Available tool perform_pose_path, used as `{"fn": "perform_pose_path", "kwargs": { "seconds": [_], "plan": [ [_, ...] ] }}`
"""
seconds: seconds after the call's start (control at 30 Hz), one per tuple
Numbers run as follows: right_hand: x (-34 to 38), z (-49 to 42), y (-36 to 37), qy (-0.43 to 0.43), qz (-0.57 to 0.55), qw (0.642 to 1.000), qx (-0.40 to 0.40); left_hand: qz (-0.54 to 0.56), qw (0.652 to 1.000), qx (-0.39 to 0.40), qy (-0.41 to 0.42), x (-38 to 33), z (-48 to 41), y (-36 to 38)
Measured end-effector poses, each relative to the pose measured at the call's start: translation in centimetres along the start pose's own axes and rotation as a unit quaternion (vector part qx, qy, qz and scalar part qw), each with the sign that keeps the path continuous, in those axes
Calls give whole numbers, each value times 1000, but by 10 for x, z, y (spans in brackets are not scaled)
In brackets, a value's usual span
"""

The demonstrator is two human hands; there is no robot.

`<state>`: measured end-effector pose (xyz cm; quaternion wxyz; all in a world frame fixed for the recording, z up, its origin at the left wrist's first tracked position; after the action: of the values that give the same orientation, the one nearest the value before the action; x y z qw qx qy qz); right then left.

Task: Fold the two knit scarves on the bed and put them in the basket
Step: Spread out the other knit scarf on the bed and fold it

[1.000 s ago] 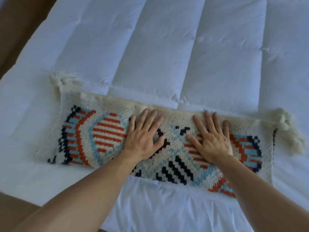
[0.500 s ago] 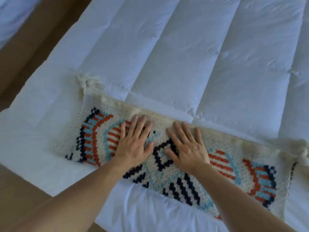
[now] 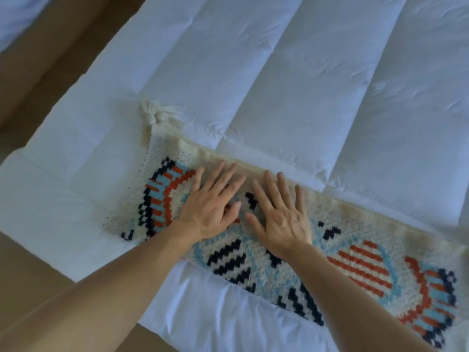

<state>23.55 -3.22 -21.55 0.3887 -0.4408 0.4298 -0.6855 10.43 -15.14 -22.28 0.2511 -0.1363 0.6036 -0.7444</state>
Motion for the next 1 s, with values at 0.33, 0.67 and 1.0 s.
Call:
{"fn": "perform_pose_path", "kwargs": {
  "seconds": [0.33,0.67,1.0],
  "plan": [
    [30,-10,7,78,26,997,9,7,1000,26,-15,68,18,-9],
    [76,8,56,3,31,994,107,-59,987,111,102,101,52,12],
    [79,-49,14,2,44,999,25,-94,987,93,92,149,25,-16]
  ]
}}
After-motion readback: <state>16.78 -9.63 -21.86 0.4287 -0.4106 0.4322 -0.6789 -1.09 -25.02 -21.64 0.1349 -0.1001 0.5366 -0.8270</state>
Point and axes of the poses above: each hand's wrist, its own z-axis away from the middle knuckle, its own y-axis out of the palm, x = y × z, the point moved 4 cm from there along -z, towards the middle knuckle, and after that the axes turned 6 degrees about -y, right-handed, at the moved point
